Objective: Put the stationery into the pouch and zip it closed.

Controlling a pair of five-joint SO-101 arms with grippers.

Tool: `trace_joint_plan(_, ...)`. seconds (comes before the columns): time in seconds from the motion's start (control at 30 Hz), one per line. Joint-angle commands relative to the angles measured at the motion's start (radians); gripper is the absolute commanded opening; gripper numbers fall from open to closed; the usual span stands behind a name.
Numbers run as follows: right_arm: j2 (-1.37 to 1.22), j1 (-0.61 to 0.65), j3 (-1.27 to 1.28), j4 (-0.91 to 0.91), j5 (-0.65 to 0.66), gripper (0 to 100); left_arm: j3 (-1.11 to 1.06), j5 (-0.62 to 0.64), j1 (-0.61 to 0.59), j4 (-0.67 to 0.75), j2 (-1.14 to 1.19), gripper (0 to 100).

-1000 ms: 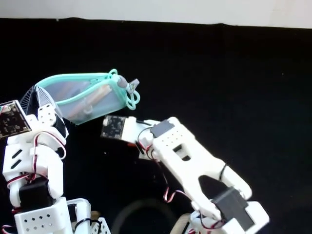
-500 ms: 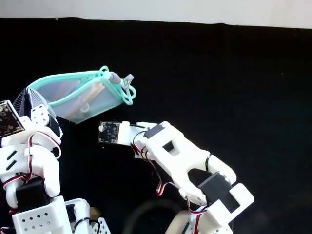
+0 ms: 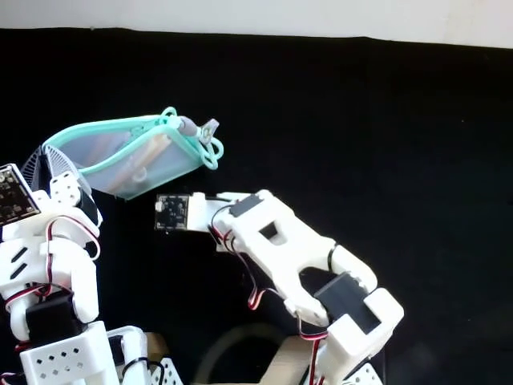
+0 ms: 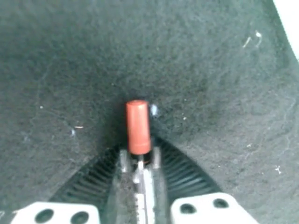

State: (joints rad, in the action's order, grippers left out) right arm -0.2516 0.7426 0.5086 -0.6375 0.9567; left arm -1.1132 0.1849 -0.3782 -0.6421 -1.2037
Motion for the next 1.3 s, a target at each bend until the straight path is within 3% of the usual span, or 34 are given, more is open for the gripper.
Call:
trace_joint_plan(0.0, -0.044, 0.007, -0.002, -0.001, 0.026, 0.8, -0.068, 0.002, -0.008, -0.006, 0.085, 1)
trace_joint_plan(0.27, -0.016, -0.022, -0.01, -0.094, 0.014, 0.8, -0.068, 0.002, -0.008, -0.006, 0.085, 1)
trace_joint_plan(1.13, 0.55, -0.214, -0.008, -0.102, -0.644, 0.7, -0.068, 0.005, -0.002, -0.006, 0.077, 1)
trace_joint_plan(1.27, 0.596, -0.219, -0.007, -0.104, -0.692, 0.7, -0.068, 0.005, -0.002, -0.006, 0.077, 1)
